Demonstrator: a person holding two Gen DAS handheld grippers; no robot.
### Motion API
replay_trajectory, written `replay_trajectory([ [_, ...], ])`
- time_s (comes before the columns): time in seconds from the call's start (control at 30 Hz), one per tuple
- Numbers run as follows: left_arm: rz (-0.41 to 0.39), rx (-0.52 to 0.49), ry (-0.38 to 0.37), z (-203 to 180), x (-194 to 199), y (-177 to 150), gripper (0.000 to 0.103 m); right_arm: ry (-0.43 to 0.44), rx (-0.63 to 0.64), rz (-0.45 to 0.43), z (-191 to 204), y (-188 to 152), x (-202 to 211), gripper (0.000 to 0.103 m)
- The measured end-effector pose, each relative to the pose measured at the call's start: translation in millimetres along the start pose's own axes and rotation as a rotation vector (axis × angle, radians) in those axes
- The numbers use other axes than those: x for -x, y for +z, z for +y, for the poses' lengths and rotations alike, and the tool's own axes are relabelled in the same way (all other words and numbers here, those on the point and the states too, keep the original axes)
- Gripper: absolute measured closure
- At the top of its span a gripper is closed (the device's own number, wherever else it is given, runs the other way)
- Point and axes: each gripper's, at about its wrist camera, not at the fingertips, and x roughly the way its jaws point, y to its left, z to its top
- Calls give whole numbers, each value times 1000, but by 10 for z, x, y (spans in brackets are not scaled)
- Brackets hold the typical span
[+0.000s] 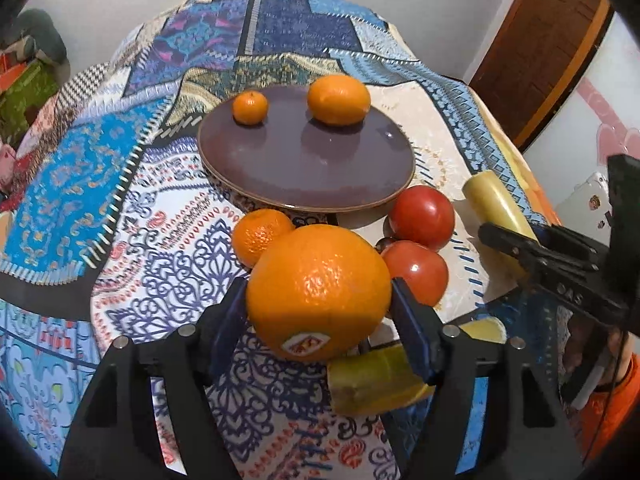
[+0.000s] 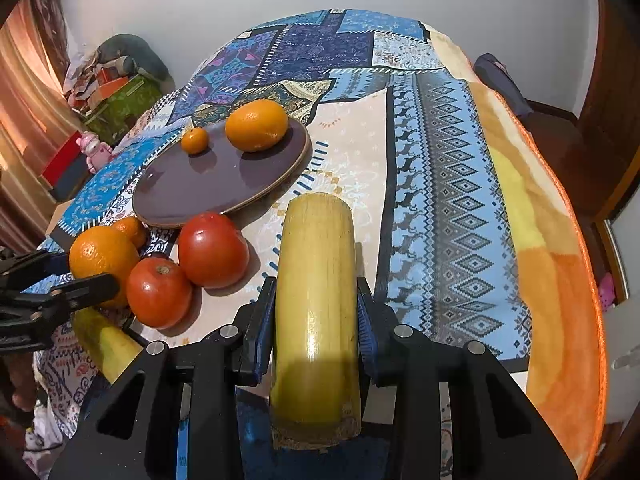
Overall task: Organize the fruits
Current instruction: 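Grasp the stickered orange with the left gripper while the right gripper lifts the corn cob, then lower the corn cob onto the plate with the right gripper while the left gripper carries the orange there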
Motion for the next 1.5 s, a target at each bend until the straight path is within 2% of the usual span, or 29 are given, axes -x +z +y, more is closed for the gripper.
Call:
replay_trajectory([
  [0.2, -2, 56, -64, 103, -40, 11, 34, 6, -8, 2, -6, -26, 4, 70],
  [0.53, -65, 30, -47, 28, 255, 5, 35, 30, 5, -57, 78, 132, 179, 70],
  [0.77, -149, 42, -40, 107, 601, 172, 35, 59, 34, -95, 239, 349, 182, 70],
  [0.9, -184, 45, -12, 190, 685, 310, 35, 71, 62, -107, 363, 468, 128, 70],
  [1.17, -207, 36, 37, 315, 588, 604, 35, 110, 118, -101, 617, 728, -90, 70],
  [1.5, -182, 45, 60, 471, 230, 873, 35, 127, 196, -40, 855, 886, -461, 70],
])
